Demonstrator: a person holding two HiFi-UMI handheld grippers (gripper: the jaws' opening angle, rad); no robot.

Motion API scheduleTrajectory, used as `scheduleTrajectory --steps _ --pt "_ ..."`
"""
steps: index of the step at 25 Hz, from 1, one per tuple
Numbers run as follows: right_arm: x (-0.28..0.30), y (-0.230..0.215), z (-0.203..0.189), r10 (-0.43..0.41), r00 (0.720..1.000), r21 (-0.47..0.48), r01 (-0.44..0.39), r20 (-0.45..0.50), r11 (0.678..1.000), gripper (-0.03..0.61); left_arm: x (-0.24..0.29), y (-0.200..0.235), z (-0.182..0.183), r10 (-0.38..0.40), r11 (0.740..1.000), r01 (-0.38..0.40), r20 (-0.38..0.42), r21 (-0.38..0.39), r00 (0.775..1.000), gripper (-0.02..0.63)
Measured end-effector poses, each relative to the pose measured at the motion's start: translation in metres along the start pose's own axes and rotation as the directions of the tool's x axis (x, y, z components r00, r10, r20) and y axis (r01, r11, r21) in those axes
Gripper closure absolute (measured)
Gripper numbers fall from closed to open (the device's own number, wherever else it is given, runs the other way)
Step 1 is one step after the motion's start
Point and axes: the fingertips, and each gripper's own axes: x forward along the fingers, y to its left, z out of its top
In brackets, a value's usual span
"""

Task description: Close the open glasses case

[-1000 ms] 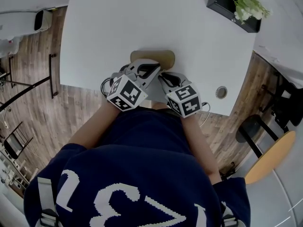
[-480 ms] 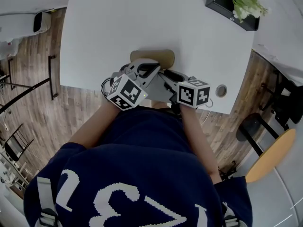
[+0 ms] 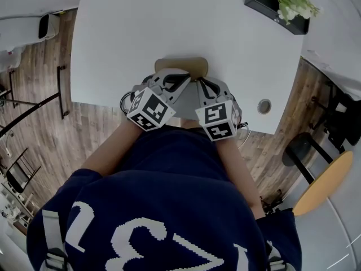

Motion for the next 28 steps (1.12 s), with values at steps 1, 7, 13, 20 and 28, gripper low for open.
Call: scheduleTrajectory --steps 1,7,13,20,28 --pt "0.000 0.003 -0.003 0.019 1.000 0.011 -0.019 -0.008 1.000 0.554 0.000 0.000 0.000 0.000 1.000 0.000 0.000 0.000 1.000 0.601" --pt "-0.004 0.007 0.008 0.025 0.999 0.014 -0.026 0.046 1.000 0.532 -0.001 0.000 0.000 -0.006 1.000 0.006 0.001 -0.002 1.000 0.601" --pt "0.002 0.030 -0.021 0.113 0.990 -0.025 -0.116 -0.088 0.993 0.545 -0.001 0.000 0.000 -0.005 1.000 0.005 0.002 -0.003 1.000 0.601" --pt "0.004 0.014 -0.012 0.129 0.992 0.211 -0.126 -0.001 0.969 0.472 -0.001 0.000 0.000 -0.002 1.000 0.002 0.003 0.002 1.000 0.601" --pt "0.011 0.020 -0.026 0.138 0.990 0.323 -0.128 -0.007 0.938 0.439 -0.001 0.004 0.005 -0.029 0.999 0.028 -0.014 -0.023 0.999 0.601"
